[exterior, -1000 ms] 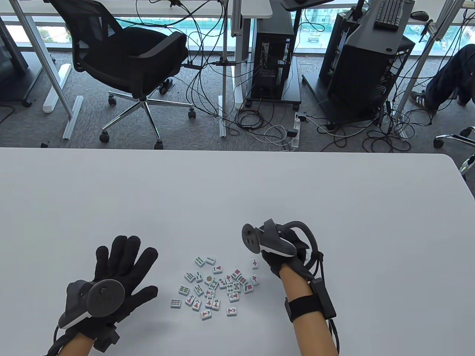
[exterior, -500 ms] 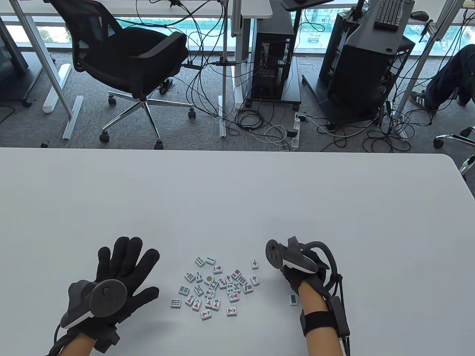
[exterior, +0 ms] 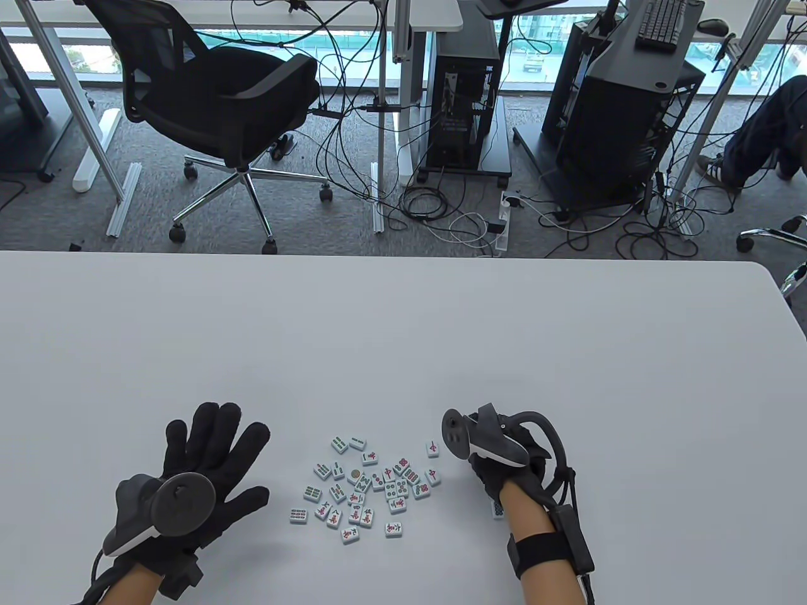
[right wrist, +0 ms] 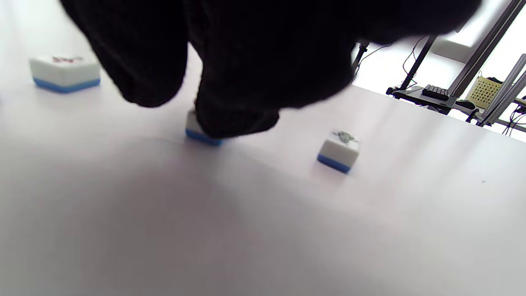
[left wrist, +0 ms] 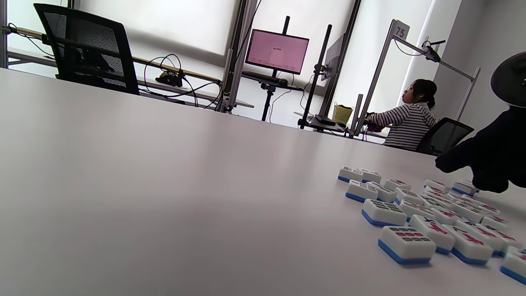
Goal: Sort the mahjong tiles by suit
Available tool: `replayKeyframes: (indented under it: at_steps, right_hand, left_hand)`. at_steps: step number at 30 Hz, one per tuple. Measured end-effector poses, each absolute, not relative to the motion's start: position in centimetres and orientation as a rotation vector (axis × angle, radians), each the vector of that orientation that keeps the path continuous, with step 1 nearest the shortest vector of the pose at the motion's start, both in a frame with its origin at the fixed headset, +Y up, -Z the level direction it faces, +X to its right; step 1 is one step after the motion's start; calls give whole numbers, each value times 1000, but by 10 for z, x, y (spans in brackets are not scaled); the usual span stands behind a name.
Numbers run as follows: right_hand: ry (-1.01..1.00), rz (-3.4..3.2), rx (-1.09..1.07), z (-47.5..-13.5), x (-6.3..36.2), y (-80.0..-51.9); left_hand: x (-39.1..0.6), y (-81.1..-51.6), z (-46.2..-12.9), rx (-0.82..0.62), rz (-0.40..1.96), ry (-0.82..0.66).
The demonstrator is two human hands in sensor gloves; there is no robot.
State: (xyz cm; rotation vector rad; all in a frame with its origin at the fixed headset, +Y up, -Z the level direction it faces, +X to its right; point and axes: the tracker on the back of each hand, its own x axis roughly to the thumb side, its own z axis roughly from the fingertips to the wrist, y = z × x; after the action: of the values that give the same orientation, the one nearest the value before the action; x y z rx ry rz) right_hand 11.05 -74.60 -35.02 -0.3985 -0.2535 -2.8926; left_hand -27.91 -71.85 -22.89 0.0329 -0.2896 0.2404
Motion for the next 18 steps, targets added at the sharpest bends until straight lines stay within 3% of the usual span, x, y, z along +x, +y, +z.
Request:
replayKeyframes:
  at_steps: [7, 18]
  right_hand:
    - [-225, -3023, -554, -340, 60, -732]
    - [-227, -2725, -586, -340, 6, -754]
  left_hand:
    - [-278, -719, -229, 21, 241, -293]
    - [-277, -716, -227, 37, 244, -305]
